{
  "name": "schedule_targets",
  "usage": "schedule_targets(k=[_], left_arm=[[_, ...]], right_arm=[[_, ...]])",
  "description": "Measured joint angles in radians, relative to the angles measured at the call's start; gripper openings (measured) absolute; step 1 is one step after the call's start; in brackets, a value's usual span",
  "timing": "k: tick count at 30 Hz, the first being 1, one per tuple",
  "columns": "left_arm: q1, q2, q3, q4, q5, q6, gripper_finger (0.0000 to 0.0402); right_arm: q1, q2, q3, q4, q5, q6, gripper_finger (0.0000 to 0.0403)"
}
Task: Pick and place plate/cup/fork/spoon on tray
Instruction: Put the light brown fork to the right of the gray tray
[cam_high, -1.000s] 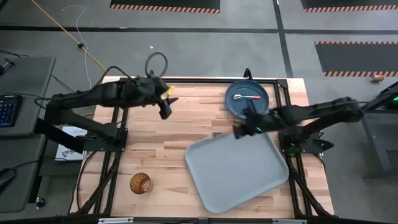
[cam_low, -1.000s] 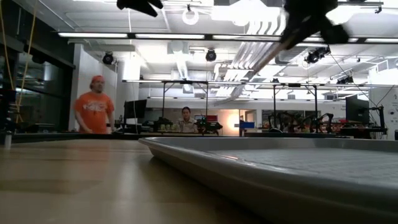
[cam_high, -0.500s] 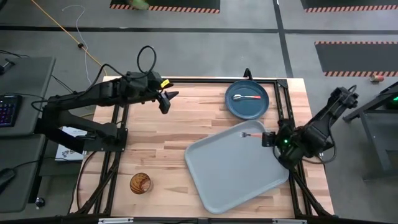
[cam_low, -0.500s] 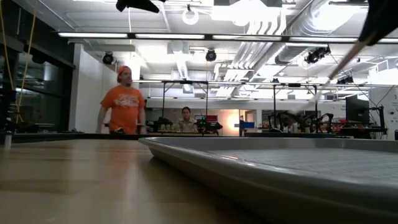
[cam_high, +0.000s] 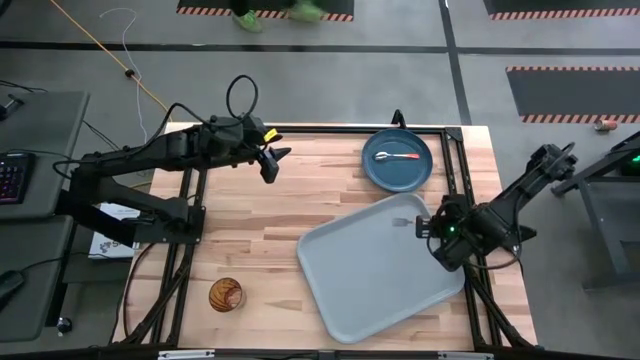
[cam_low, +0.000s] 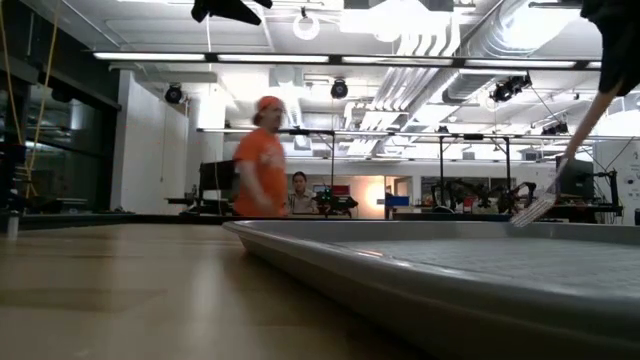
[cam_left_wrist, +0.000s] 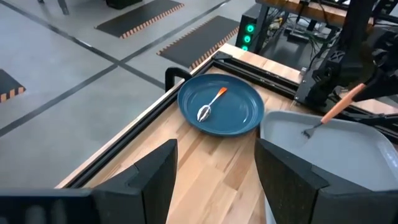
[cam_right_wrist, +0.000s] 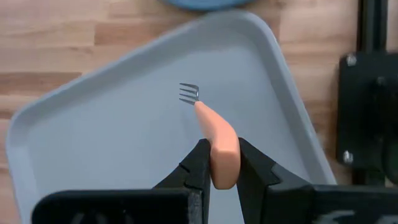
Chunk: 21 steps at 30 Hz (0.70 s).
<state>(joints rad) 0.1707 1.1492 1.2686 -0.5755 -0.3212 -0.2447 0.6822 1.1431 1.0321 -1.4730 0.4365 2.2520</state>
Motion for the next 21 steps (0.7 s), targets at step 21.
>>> schedule_targets(k=[21], left_arm=[[-0.001,0.0,0.0,-0.002,0.004,-0.016,0.0202]], right_arm=[[-0.106,0.099,0.003,0.051,-0.116,-0.008,0.005]])
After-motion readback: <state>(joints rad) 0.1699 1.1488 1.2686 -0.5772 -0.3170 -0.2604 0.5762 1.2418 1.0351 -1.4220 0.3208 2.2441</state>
